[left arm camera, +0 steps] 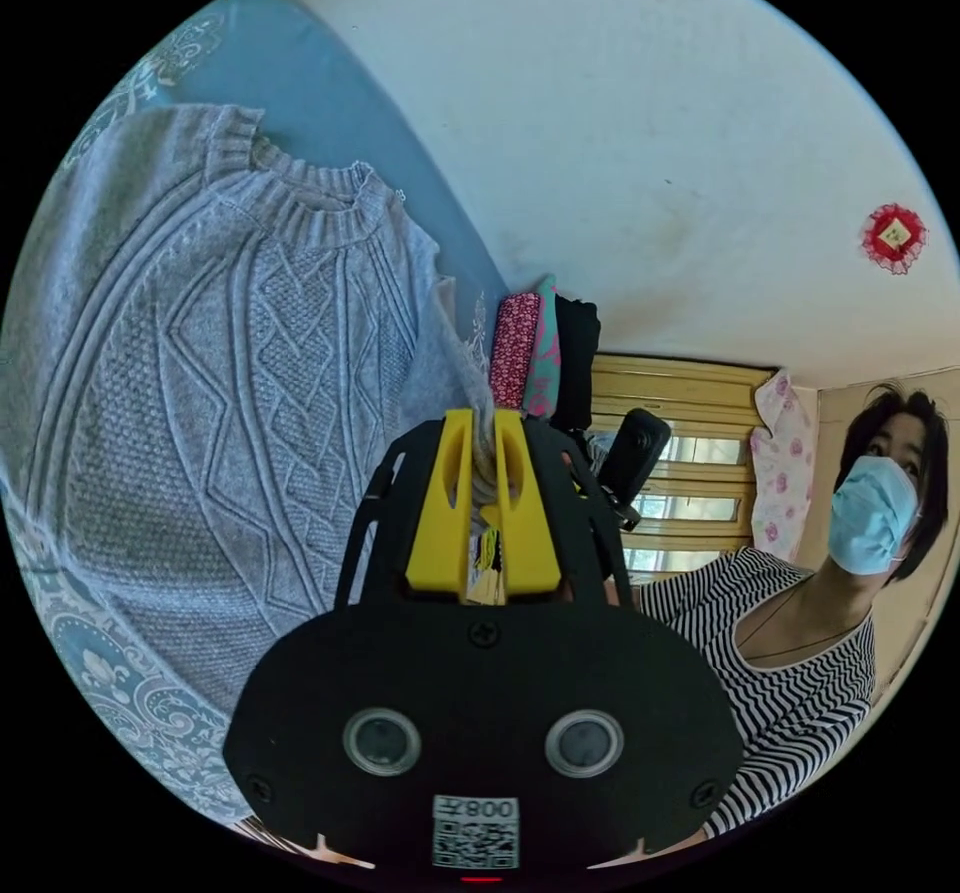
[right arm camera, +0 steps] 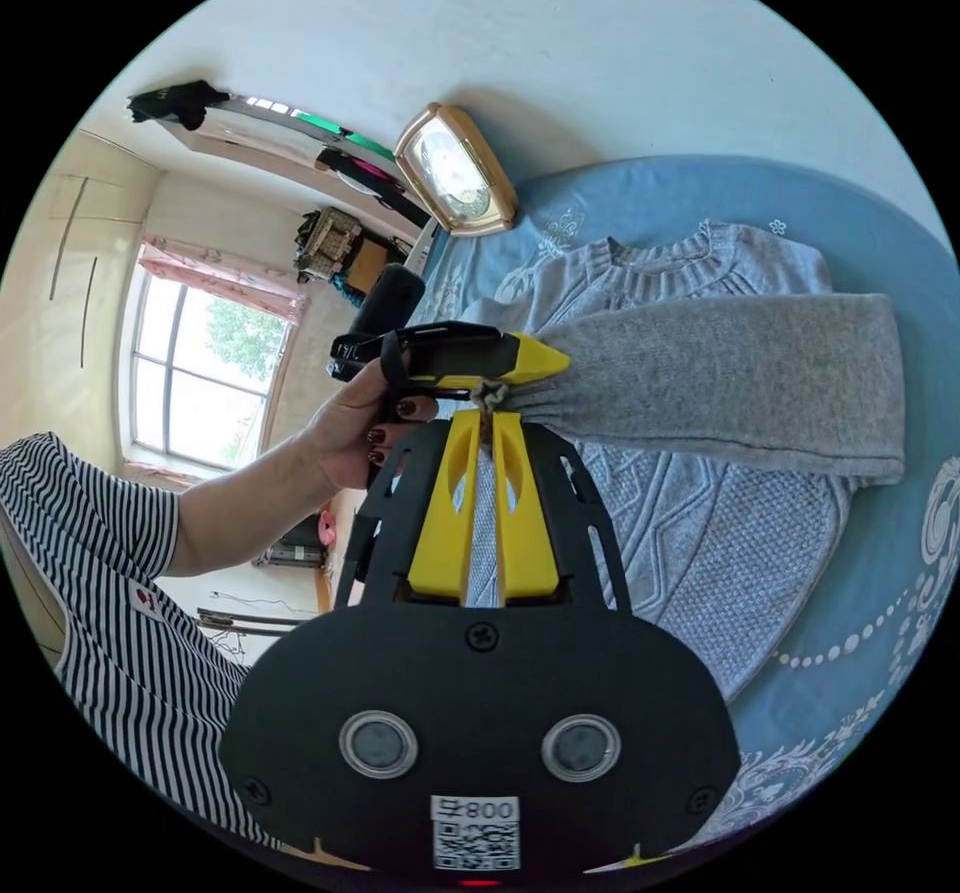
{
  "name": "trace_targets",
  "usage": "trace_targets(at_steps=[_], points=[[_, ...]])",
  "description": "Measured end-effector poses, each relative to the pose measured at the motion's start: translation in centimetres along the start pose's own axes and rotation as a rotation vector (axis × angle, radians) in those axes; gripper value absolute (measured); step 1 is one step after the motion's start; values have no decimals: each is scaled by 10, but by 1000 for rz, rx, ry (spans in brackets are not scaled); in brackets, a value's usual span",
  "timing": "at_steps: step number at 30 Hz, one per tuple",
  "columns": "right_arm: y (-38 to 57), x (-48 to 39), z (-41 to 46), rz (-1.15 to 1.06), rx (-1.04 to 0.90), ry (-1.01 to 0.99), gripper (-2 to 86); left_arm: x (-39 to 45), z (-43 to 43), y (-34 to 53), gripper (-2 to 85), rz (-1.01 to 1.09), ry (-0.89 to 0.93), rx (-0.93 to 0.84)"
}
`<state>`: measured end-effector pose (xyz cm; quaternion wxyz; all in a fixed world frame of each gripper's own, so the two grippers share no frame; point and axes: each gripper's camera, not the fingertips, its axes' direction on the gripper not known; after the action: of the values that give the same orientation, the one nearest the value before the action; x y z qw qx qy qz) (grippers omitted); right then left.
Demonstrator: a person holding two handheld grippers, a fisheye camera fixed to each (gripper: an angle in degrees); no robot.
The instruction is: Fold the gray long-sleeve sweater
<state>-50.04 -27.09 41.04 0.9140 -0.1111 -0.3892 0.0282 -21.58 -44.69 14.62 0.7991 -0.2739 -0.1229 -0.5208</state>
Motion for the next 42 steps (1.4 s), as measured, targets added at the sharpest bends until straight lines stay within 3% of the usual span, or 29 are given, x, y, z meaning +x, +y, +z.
trace_targets(at_steps=[11, 22, 27, 33, 42], points=[[-3, 26, 13, 75, 35, -78, 16, -15, -67, 31, 28, -8, 11, 135], [36, 128, 116, 485, 246, -770, 75, -43, -86, 63, 27, -77, 191, 220], [41, 130, 150, 560, 359, -946, 83, -51, -88, 72, 28, -105, 252, 233], [32, 124, 169, 577, 404, -997, 69, -56, -95, 80, 28, -134, 297, 254], [21, 82, 152, 493, 350, -896, 27, -43, -124, 76, 28, -137, 225, 218]])
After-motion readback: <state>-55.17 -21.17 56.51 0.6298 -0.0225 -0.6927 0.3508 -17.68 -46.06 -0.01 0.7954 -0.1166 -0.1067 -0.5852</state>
